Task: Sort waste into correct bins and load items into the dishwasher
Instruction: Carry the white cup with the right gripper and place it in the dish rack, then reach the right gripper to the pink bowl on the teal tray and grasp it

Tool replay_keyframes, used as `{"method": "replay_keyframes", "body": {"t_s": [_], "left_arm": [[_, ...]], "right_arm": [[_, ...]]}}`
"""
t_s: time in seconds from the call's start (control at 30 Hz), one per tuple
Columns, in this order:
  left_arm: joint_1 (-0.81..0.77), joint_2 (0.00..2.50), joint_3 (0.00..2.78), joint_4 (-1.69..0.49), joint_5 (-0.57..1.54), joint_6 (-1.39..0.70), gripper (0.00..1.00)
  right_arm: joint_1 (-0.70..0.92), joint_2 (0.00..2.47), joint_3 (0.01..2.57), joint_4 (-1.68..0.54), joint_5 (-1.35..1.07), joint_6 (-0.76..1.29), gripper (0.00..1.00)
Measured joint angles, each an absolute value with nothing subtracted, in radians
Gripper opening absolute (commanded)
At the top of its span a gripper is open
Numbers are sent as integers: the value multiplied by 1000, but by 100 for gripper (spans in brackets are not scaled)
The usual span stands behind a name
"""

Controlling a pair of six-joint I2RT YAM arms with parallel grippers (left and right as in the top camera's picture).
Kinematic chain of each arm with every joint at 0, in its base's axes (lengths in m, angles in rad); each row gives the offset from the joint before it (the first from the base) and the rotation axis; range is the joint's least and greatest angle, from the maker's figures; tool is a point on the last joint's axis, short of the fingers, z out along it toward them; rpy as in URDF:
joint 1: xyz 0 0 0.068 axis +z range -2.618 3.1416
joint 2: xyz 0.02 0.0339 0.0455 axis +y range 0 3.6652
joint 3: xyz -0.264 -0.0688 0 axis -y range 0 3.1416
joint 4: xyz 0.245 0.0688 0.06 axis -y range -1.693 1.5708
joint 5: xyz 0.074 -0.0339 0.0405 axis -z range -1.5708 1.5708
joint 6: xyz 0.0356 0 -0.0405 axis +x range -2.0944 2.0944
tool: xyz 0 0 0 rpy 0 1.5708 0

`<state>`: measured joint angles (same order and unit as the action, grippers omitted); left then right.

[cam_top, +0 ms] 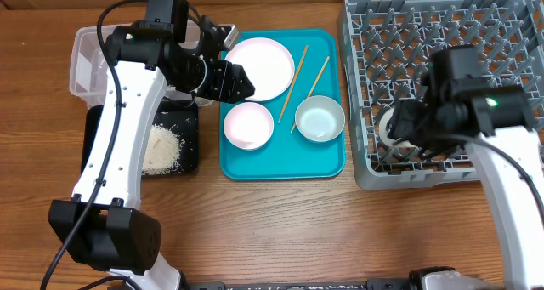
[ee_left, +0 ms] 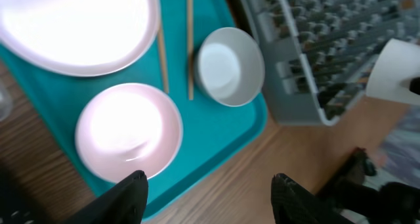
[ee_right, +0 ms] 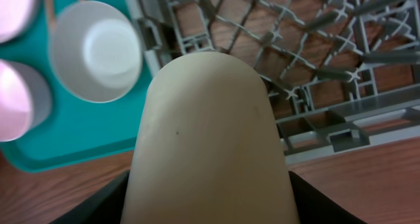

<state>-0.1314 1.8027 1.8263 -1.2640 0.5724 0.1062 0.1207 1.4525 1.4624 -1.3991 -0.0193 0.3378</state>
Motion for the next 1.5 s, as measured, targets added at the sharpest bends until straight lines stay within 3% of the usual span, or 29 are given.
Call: {"method": "replay_keyframes", "body": {"t_s": [0.27,0.43,0.53,0.63,1.0,1.27,1.5], "left_arm": [[-131,1803,1826,-1273,488,96,63],[-131,1803,1826,-1275,476,94,64],[-131,1803,1826,-1275,474,94,67],[-131,1803,1826,-1275,473,88,67],[-131,1803,1826,-1275,473,83,68],[-131,1803,1826,-1275,469,83,67],[-130,1803,1861,-1318,456,80,67]], "right_arm": [[120,1649,1464,-1451,31,355,62],[120,1692,1464,-1450,34,356,71],[120,1707,1464,-1444,35,364,82],[120,1716,1464,-1430,37,363,86],[120,1718,1482,-1416,33,357,82],[133,1726,1717,-1415,-59,309,79],[267,1728,1752,-1279,-130,336,75]]}}
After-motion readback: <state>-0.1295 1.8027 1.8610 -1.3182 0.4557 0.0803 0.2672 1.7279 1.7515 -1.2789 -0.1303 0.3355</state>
